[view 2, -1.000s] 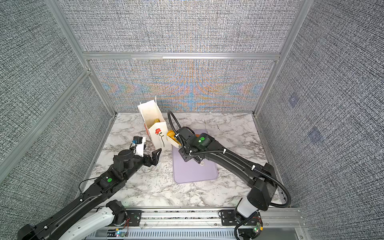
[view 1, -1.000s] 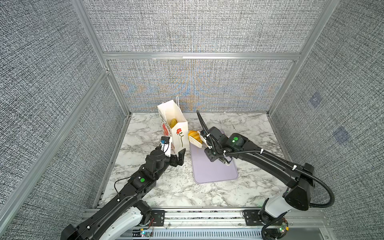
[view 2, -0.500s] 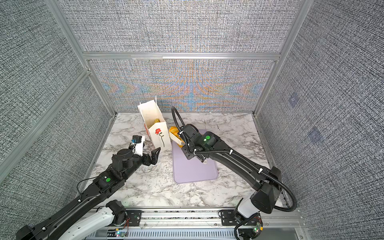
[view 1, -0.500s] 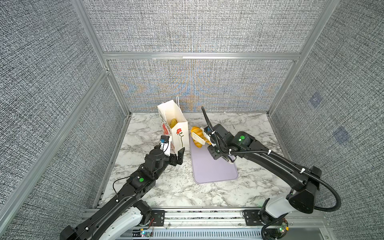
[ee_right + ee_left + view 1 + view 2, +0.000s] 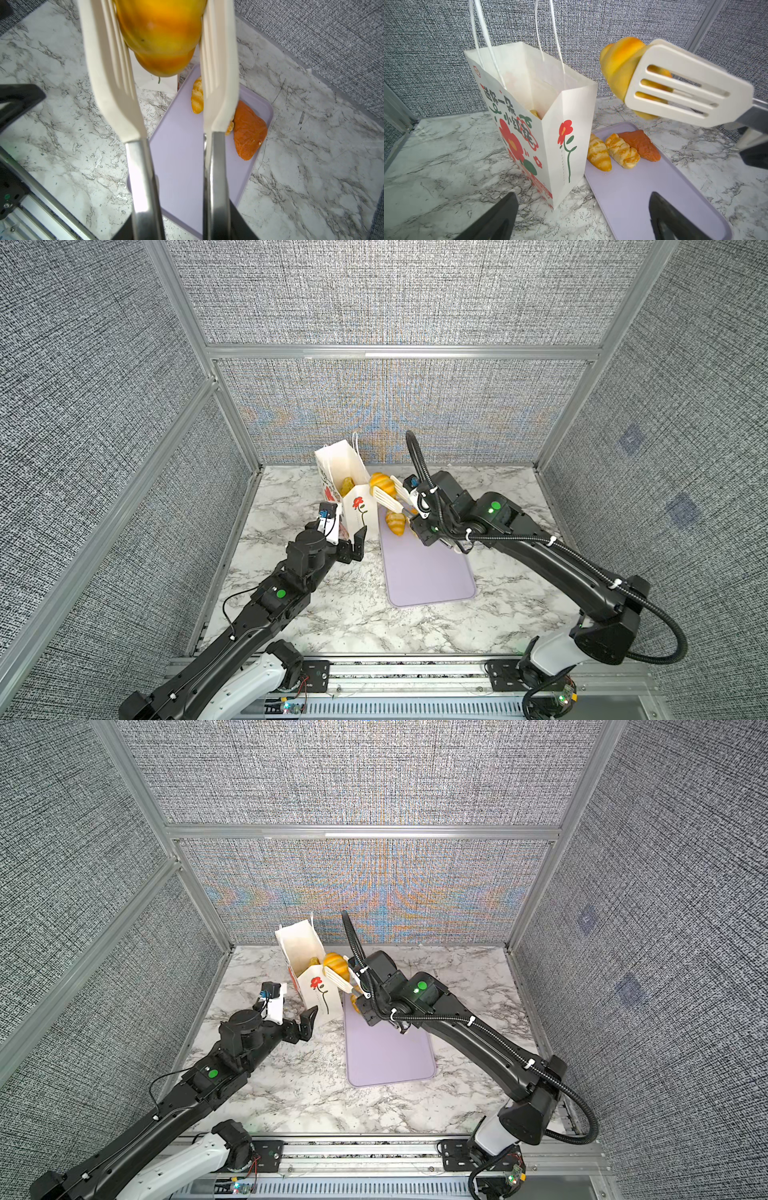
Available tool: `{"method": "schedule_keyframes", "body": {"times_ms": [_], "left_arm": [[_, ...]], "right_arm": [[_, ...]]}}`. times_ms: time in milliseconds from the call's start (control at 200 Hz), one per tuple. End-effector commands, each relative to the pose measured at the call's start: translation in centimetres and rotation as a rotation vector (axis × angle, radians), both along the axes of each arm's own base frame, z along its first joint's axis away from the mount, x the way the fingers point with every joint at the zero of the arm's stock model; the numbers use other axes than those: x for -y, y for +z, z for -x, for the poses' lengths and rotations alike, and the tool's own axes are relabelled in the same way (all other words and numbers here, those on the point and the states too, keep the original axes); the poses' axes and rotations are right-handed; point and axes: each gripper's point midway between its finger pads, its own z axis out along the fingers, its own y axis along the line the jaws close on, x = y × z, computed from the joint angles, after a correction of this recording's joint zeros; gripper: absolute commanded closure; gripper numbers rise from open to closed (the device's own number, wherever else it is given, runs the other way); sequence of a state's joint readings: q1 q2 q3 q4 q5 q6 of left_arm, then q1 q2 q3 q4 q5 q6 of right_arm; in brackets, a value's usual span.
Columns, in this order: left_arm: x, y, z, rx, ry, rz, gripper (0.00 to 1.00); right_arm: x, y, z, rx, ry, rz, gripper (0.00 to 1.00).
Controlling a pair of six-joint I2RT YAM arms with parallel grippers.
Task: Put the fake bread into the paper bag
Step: 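Lift the croissant in the tongs over to the bag opening, right gripper, then lower the croissant into the bag and open the tongs, right gripper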
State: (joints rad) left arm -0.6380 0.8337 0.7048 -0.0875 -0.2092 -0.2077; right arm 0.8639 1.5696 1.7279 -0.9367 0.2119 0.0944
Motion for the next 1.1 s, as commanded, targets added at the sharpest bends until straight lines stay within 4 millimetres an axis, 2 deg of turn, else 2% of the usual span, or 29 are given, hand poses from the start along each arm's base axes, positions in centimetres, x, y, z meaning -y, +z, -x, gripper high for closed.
{"method": "schedule_keyframes", "body": {"times_ms": [0,235,420,740,1096], "left_arm": [[-0.7,0.3,-0.6,0.008,0.031,-0.024,0.01],[-2.1,0.6,-1.7,0.006,0.079,-0.048,0.01],[-3.4,-0.4,-2.2,-0.019,0.115,-0.049,0.0],[-4.9,-0.8,-2.0,-0.025,0.142,-0.033,0.0],[-5.1,-1.5,-1.7,-0.037,0.136,-0.022,0.0]], "right_arm": [[-1.7,1.5,-0.7,0.036,0.049,-0.044,0.56],[-4.3,3.5,-2.0,0.071,0.106,-0.093,0.56],[-6.5,4.1,-3.3,0.098,0.137,-0.115,0.56],[-8.8,3.2,-6.8,0.104,0.107,-0.127,0.56],[-9.6,1.3,-8.5,0.082,0.092,-0.091,0.56]]}}
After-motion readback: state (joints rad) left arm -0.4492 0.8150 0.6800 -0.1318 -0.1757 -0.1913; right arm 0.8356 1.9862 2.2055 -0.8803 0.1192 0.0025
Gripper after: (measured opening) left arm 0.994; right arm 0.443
